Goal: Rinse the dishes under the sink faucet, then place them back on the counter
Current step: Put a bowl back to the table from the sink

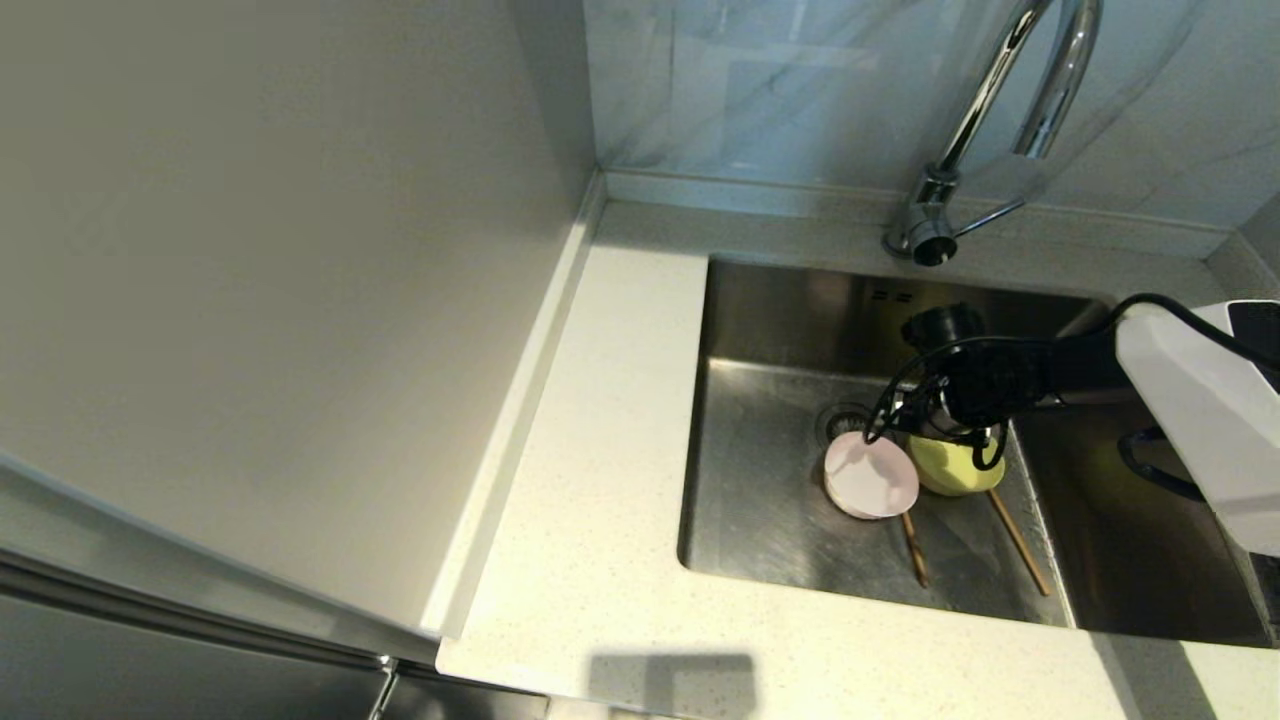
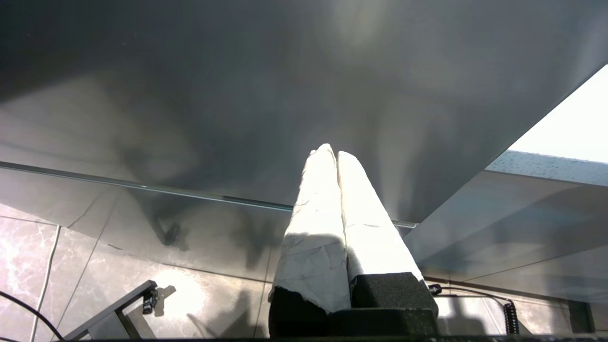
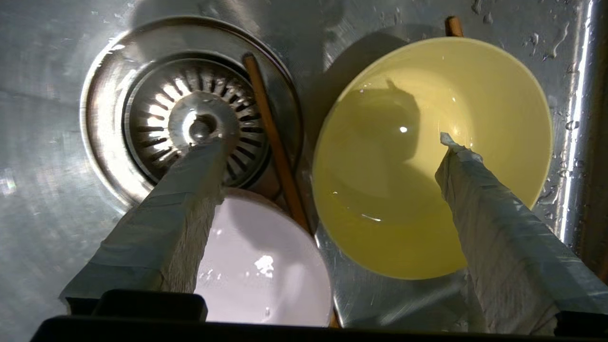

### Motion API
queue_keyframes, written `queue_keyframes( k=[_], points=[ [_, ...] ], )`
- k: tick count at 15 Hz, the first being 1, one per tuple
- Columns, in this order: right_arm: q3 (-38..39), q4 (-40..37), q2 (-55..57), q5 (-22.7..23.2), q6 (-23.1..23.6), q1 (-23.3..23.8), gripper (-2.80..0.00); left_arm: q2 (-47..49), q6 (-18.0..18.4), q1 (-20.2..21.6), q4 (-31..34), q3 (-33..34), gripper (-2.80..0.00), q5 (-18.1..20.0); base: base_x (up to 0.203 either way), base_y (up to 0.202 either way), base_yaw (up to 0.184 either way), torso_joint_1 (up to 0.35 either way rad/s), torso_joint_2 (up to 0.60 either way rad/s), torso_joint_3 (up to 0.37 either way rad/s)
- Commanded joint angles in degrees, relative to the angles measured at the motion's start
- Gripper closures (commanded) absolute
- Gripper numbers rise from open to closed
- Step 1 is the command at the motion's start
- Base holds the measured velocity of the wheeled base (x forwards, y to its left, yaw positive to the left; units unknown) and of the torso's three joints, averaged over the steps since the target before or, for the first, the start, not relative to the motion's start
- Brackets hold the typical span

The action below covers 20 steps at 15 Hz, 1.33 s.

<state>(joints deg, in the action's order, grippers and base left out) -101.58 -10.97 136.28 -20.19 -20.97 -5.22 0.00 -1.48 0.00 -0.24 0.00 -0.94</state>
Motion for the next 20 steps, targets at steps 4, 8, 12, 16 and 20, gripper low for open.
queue_keyframes(
  k=[4,8,12,16,20],
  points=[
    [-4.2,0.0,3.0,-0.1,-0.2,0.5,-2.80,-0.2,0.0,0.0,0.0,0.0,0.00,0.0,0.000,0.000,0.000,0.000,0.00,0.000],
    [-4.6,0.0,4.1,-2.1,-0.2,2.0,-2.80,-0.2,0.0,0.0,0.0,0.0,0.00,0.0,0.000,0.000,0.000,0.000,0.00,0.000],
    [-4.0,-0.1,4.2,-2.8,-0.1,2.4,-2.80,-0.2,0.0,0.0,0.0,0.0,0.00,0.0,0.000,0.000,0.000,0.000,0.00,0.000],
    [-3.6,-0.2,4.7,-2.8,0.0,2.4,0.00,-0.2,0.0,0.0,0.0,0.0,0.00,0.0,0.000,0.000,0.000,0.000,0.00,0.000],
    [-3.3,-0.2,4.9,-2.4,0.8,2.4,0.00,-0.2,0.0,0.0,0.0,0.0,0.00,0.0,0.000,0.000,0.000,0.000,0.00,0.000]
  ],
)
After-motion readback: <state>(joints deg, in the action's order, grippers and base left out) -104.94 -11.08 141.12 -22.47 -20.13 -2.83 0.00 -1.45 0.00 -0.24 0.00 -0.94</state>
